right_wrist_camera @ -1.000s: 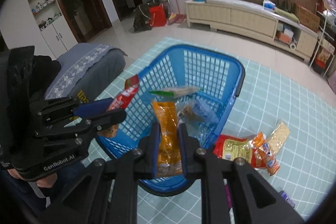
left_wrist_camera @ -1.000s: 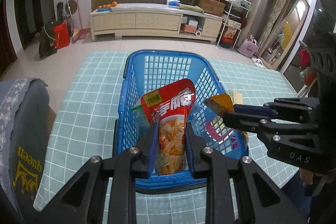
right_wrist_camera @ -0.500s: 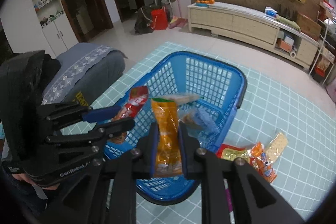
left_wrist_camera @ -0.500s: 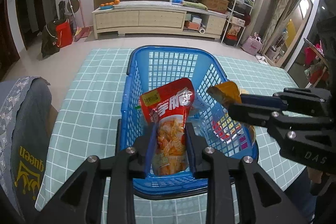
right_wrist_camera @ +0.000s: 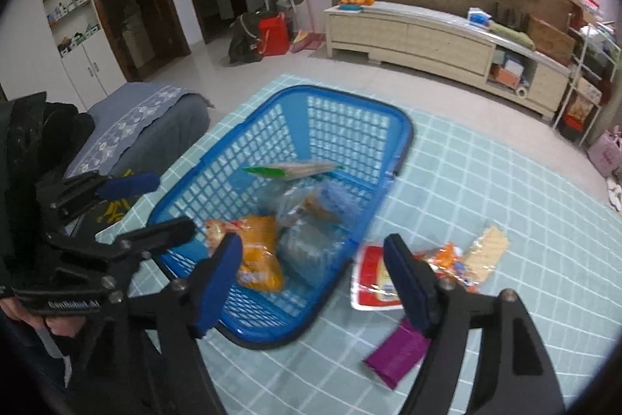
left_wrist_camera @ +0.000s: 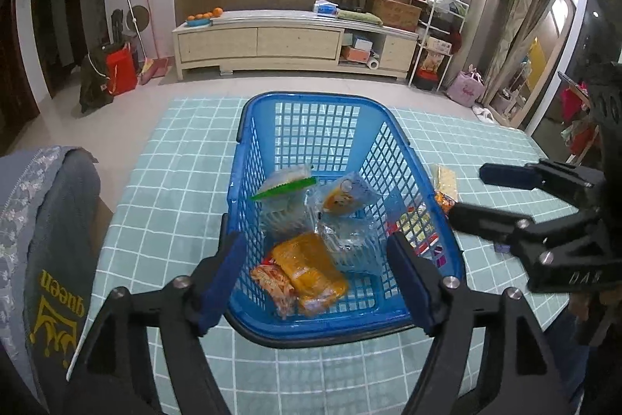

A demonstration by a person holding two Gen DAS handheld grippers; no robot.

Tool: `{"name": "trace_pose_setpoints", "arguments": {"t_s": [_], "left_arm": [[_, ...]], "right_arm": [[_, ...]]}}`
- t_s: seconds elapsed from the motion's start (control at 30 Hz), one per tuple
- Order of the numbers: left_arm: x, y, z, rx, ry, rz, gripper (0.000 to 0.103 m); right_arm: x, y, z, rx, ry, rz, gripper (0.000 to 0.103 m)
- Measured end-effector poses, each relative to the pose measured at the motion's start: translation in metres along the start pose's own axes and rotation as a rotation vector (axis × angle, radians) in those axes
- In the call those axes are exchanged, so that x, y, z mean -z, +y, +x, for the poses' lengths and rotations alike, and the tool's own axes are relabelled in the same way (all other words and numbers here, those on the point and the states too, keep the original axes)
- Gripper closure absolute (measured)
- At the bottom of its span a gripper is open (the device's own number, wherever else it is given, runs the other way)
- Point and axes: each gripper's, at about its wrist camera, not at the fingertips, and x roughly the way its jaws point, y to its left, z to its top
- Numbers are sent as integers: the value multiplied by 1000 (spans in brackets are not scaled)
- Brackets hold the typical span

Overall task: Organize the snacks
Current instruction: 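Move both tools back toward the remaining snacks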

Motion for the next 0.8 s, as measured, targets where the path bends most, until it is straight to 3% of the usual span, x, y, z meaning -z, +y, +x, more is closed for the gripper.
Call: {"name": "trace_pose_setpoints", "arguments": {"t_s": [0.13,0.43,0.8], "left_arm": [[-1,-14,-8,15,-13,17,23],[-4,-74,-7,38,-18,118,23],[-4,-160,23,49,15,287,23]], "right_arm": [[5,-18,-18,7,-24,35,18],[26,-66,-56,59,-56,89,15],[63,-126,-77,113,-61,162,14]]}}
